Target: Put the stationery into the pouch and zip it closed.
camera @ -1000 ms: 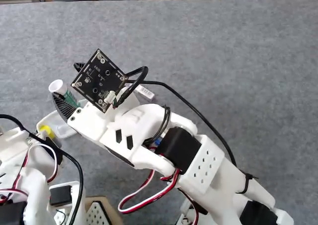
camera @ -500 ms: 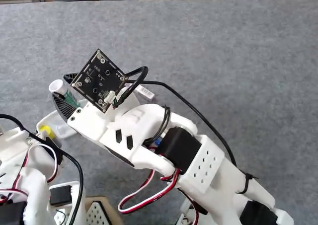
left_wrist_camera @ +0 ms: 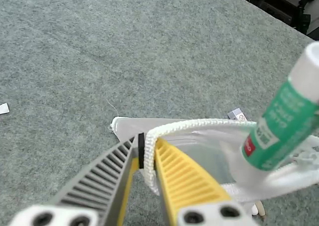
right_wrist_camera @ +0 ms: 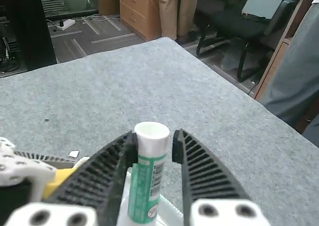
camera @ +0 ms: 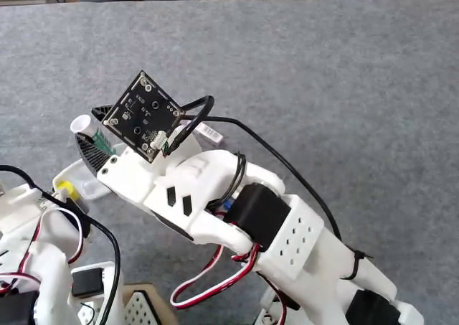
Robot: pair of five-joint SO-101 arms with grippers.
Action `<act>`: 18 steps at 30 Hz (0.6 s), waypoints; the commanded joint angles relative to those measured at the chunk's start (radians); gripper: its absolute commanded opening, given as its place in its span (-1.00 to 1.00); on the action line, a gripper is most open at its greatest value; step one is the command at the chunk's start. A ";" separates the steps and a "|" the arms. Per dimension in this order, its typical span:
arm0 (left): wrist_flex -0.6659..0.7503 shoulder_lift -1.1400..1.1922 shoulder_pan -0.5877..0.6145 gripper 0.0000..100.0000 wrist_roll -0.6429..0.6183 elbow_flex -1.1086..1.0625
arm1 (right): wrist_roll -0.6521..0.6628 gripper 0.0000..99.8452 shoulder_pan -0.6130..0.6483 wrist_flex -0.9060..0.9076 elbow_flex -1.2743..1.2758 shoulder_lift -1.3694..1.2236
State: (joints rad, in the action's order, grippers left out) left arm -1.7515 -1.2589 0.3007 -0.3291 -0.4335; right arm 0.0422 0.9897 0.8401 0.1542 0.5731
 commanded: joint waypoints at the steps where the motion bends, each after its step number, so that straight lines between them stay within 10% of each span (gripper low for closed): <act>1: -0.015 0.008 -0.002 -0.94 -0.005 -0.031 | -0.002 -0.81 -0.011 -0.025 -0.068 -0.002; 18: -0.015 0.008 -0.002 -0.94 -0.005 -0.033 | -0.002 -0.89 -0.011 0.048 -0.068 -0.002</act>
State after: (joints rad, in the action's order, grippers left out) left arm -1.7515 -1.2589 0.3007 -0.3291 -0.4335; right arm 0.0422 0.9897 0.8830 0.1297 0.5731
